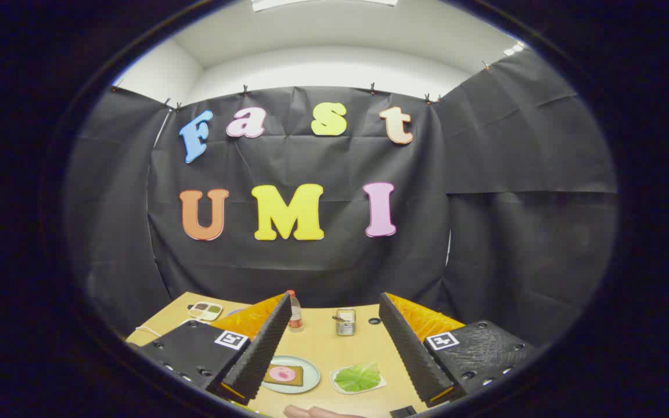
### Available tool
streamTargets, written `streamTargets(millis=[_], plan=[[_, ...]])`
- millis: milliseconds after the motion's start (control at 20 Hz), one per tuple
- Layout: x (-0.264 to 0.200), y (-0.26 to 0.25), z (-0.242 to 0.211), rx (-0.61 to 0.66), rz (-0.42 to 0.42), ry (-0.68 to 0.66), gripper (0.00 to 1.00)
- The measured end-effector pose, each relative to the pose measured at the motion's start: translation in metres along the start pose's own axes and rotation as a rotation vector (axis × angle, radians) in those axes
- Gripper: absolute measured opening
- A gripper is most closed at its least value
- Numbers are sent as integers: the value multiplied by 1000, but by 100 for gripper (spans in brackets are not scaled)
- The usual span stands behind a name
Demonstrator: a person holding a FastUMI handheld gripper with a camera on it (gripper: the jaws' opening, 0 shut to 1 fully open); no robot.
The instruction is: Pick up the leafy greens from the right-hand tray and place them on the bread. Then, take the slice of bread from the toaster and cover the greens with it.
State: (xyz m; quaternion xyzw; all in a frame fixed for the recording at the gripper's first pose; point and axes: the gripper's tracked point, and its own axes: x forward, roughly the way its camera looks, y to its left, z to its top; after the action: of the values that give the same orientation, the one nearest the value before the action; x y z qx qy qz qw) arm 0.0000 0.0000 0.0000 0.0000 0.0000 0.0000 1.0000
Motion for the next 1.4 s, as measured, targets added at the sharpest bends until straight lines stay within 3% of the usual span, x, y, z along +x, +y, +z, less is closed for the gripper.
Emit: streamTargets(millis=[400, 750, 1000, 1400], plan=[[10, -11, -22, -27, -4, 31, 95], [28, -28, -46, -22, 70, 42, 95], [68, -69, -112, -134, 116, 127, 95], [129, -114, -237, -133, 213, 386, 95]])
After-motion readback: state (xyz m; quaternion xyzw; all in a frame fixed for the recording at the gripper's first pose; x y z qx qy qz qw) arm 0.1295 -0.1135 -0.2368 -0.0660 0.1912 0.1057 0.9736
